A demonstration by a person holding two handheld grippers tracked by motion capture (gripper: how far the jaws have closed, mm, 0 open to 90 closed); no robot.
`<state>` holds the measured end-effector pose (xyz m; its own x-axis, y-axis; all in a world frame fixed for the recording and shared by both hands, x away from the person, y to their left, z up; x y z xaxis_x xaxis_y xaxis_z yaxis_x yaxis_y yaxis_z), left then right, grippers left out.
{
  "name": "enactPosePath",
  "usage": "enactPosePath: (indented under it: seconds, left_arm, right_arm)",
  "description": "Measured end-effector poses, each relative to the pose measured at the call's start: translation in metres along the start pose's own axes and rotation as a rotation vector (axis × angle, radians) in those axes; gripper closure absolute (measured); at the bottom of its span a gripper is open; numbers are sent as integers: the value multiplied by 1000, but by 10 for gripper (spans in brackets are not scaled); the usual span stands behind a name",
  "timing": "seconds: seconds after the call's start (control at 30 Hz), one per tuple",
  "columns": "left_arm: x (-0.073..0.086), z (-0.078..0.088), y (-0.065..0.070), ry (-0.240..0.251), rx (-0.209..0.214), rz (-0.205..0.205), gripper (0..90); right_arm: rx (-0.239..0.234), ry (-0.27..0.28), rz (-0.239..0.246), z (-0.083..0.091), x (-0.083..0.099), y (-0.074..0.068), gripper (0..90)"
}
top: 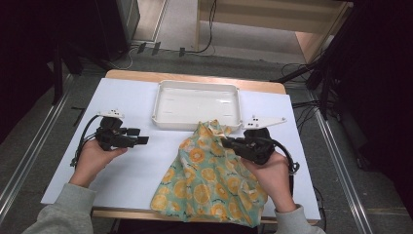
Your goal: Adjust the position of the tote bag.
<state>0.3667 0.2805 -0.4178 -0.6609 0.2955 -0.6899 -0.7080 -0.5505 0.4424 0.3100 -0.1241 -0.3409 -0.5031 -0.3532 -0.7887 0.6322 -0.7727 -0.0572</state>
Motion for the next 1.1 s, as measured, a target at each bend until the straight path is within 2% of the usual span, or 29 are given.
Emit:
enactPosePath:
  seconds: [0.13, 0.3, 0.63, 0.73, 0.87, 0.97, 1.1]
  left_arm:
    - [0, 0, 0, -2, 1, -3, 392]
    - [0, 0, 0, -2, 2, -3, 392]
    - [0, 0, 0, 0, 2, -2, 392]
    - [0, 1, -1, -1, 3, -3, 392]
    - [0, 1, -1, -1, 1, -2, 392]
    - [0, 0, -2, -1, 2, 0, 392]
    - [0, 0, -1, -5, -1, -4, 392]
  right_arm:
    - [-33, 19, 27, -4, -16, -15, 900]
    - [-59, 41, 51, -8, -30, -26, 900]
    - [-123, 88, 64, -22, -65, -45, 900]
    - [-214, 116, 92, -27, -76, -50, 900]
    - [-275, 120, 142, -34, -83, -55, 900]
    - [-316, 120, 134, -40, -83, -61, 900]
    - [-292, 145, 140, -45, -78, -70, 900]
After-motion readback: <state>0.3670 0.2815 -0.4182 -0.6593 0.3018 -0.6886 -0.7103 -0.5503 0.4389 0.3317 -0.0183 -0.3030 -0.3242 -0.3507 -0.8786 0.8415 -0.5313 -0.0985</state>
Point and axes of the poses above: each handheld gripper's, and its own axes: z roughly backward along the jaws, x roughly out of its underside, y roughly to its right, the point moved 1 cm from there along -z, roughly forward along the jaws, and after that the axes turned 12 degrees about x, right-handed, at the moved point
